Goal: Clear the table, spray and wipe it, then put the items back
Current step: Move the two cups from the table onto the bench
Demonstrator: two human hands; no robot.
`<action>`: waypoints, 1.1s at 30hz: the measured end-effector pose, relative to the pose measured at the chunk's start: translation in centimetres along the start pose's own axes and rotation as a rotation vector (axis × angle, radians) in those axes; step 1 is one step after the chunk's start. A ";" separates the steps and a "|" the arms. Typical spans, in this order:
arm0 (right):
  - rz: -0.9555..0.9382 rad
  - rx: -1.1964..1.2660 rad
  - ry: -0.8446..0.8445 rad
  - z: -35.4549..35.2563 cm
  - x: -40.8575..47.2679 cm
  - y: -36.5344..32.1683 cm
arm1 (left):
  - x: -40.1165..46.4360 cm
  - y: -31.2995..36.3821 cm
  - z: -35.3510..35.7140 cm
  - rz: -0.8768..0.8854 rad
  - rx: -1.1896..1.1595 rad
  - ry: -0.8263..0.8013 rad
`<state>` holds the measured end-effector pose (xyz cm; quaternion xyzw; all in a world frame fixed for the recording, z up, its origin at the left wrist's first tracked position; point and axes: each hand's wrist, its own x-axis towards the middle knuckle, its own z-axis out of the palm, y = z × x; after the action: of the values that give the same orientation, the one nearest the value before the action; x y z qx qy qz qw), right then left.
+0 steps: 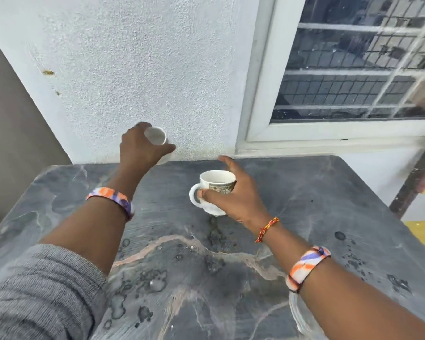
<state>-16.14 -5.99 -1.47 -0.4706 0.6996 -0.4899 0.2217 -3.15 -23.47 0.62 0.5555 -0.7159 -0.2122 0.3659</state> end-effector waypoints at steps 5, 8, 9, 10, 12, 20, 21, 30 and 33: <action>-0.084 -0.194 0.094 -8.5 -2.5 0.6 | -4.3 10.6 2.2 0.260 -0.084 -0.249; -0.053 -0.321 0.121 -15.4 -4.9 2.1 | -9.4 17.2 5.7 0.414 -0.102 -0.418; -0.031 -0.353 0.125 -18.0 -6.1 2.9 | -11.6 19.3 7.2 0.450 -0.109 -0.469; -0.003 -0.376 0.127 -20.7 -7.5 3.7 | -13.8 21.4 8.6 0.483 -0.117 -0.518; 0.042 -0.418 0.130 -26.3 -11.1 5.8 | -18.4 25.6 11.6 0.553 -0.119 -0.603; 0.274 -0.812 0.176 -46.9 -24.6 15.0 | -35.3 40.4 23.3 0.809 -0.096 -0.901; 0.309 -0.834 0.152 -49.2 -26.0 16.1 | -37.3 42.1 24.7 0.839 -0.111 -0.930; 0.533 -0.812 0.045 -64.7 -31.8 26.0 | -47.5 54.1 37.0 0.966 -0.097 -1.040; 0.559 -0.771 0.089 -70.3 -30.9 29.2 | -48.3 58.7 42.2 0.929 -0.168 -1.045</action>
<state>-69.12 56.81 -2.60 -0.2908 0.9389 -0.1360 0.1239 -67.21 35.27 1.30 -0.0126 -0.9423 -0.3274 0.0687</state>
